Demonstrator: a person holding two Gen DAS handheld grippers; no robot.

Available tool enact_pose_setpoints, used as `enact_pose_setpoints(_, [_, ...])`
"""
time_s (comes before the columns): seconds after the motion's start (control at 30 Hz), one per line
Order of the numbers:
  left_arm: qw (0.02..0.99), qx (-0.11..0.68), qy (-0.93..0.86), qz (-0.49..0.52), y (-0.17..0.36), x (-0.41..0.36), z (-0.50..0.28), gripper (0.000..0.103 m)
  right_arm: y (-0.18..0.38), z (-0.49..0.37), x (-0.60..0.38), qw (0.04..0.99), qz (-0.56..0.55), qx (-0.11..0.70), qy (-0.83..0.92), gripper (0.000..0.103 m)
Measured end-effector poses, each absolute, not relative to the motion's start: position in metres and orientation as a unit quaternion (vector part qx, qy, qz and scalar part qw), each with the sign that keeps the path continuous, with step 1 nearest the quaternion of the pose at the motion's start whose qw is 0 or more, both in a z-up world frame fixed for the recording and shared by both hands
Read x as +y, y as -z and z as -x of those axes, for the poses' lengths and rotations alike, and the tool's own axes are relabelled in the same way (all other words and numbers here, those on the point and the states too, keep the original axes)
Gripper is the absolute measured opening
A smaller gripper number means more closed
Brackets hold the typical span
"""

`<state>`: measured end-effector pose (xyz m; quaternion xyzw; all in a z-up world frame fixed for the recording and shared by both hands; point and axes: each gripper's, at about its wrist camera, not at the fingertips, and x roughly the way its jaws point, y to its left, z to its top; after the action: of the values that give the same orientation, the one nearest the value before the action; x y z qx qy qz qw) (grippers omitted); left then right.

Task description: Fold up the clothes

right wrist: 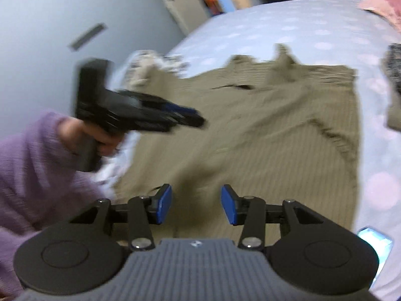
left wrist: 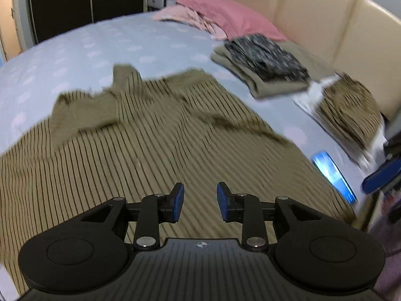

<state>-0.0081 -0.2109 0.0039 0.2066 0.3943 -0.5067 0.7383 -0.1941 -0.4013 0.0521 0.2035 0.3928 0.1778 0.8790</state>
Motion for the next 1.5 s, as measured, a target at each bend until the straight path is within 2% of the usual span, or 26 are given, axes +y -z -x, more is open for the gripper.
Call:
enact_pose_setpoints(0.23, [0.735, 0.426, 0.49, -0.195, 0.012, -0.144, 0.043, 0.027, -0.078, 0.238, -0.356, 0.862, -0.181, 0.421, -0.219, 0.048])
enact_pose_setpoints(0.43, [0.746, 0.445, 0.467, -0.168, 0.02, -0.096, 0.059, 0.027, -0.074, 0.236, -0.335, 0.856, -0.105, 0.468, -0.192, 0.048])
enact_pose_setpoints(0.7, [0.799, 0.447, 0.379, -0.134, 0.036, -0.04, 0.057, 0.027, -0.033, 0.174, -0.306, 0.866, -0.032, 0.473, -0.161, 0.047])
enact_pose_setpoints(0.9, [0.823, 0.467, 0.302, -0.118, 0.058, -0.001, 0.051, 0.027, 0.003, 0.116, -0.238, 0.88, -0.004, 0.448, -0.161, 0.046])
enact_pose_setpoints(1.23, [0.892, 0.403, 0.2, -0.052, 0.024, 0.036, 0.005, 0.027, 0.035, 0.032, -0.203, 0.907, -0.127, 0.402, 0.009, 0.044])
enact_pose_setpoints(1.37, [0.899, 0.393, 0.186, -0.056, 0.01, 0.03, -0.033, 0.028, 0.044, 0.009, -0.185, 0.913, -0.124, 0.386, 0.044, 0.044])
enact_pose_setpoints(1.5, [0.901, 0.388, 0.187, -0.054, 0.003, 0.021, -0.079, 0.041, 0.059, -0.014, -0.17, 0.906, -0.122, 0.402, 0.043, 0.045])
